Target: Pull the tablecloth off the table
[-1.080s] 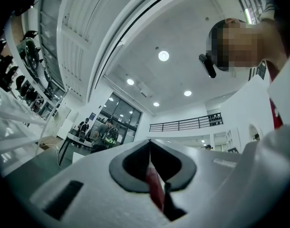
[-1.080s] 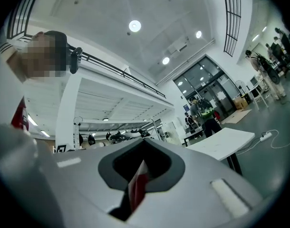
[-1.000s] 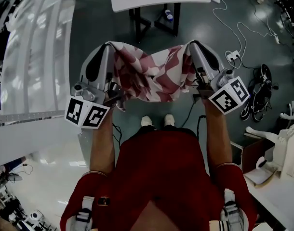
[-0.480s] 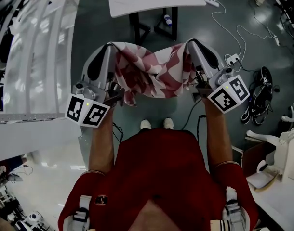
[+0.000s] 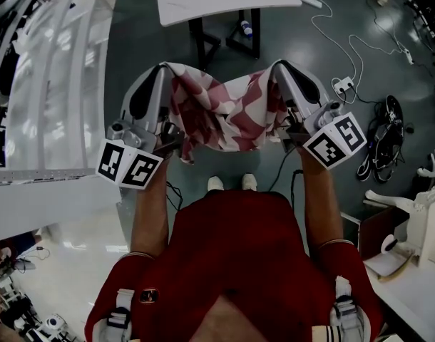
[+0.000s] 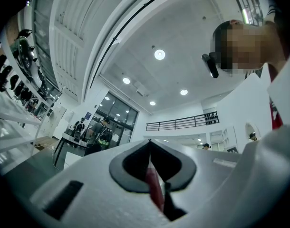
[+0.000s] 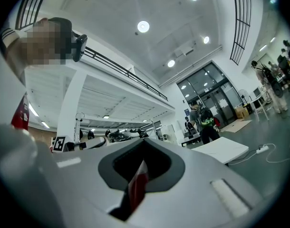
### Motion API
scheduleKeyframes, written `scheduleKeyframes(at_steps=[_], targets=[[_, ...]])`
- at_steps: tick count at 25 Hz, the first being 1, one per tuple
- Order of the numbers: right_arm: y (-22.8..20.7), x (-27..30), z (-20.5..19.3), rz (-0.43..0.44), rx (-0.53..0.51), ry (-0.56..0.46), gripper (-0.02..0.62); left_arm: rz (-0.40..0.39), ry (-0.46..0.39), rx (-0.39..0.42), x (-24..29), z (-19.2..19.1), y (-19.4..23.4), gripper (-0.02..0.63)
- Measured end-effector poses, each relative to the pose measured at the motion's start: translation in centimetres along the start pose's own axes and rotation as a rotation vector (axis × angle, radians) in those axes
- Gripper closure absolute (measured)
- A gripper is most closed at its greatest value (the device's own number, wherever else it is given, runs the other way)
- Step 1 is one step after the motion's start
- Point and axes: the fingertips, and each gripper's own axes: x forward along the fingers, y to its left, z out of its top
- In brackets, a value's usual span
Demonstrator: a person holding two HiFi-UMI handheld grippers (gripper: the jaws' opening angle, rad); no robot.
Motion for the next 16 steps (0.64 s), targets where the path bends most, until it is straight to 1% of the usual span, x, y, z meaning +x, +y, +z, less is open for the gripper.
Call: scheduleKeyframes(at_steps=[6,12,16], targets=[[-0.2,-0.1,-0.3,-0.011,0.003,0.007,0.583,-0.005,0.008,-0.011,0.1,-0.4,0.2,0.598],[0.8,-0.1,0.3,-0.010,-0.008,-0.004,0.583,-0.015,-0.003,-0.006,-0.6,0.6,-0.2,0.598],[0.5,-0.1,0.7,-0.010,-0.009,-0.004,0.583,-0.017,-0.004,-0.004,-0.1,0.7,-0.4,0.598]])
